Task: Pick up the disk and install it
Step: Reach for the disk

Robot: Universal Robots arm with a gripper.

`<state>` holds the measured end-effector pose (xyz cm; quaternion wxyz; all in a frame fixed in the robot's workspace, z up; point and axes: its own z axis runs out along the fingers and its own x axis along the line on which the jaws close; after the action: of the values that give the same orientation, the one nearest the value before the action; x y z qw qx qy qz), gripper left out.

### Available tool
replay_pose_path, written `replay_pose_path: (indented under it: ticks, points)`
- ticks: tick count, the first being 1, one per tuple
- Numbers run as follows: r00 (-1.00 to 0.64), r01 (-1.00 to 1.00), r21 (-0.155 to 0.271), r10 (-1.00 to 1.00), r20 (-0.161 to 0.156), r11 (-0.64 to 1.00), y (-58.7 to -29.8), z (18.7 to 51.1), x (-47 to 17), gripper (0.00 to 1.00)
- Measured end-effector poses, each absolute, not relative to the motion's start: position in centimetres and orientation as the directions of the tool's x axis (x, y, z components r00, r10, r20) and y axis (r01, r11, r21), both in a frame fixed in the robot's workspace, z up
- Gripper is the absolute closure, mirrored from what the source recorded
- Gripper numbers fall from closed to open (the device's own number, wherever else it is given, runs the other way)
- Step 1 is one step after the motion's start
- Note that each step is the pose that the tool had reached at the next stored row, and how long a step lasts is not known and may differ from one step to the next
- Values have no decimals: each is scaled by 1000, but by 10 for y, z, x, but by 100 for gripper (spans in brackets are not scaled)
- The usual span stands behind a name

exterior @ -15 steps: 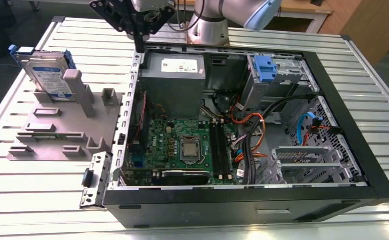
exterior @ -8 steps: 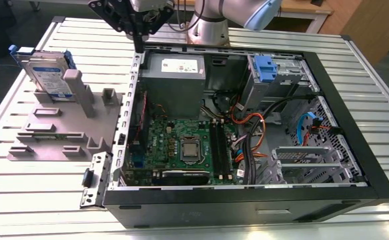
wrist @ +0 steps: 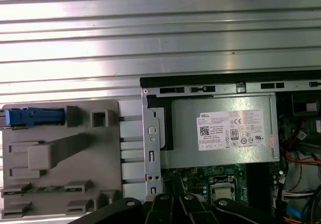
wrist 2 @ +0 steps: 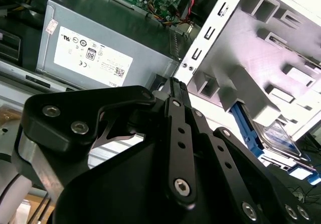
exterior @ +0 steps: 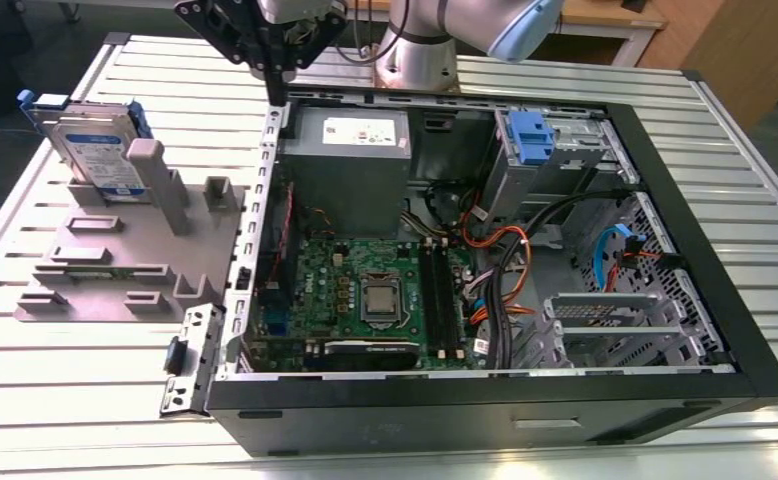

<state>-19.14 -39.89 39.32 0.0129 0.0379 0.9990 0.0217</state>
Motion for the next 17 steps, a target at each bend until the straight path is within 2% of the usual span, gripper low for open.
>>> replay_pose_path:
  ticks: [17]
  points:
    - [-997, 75, 44, 76, -24, 996, -399, 393, -195, 89]
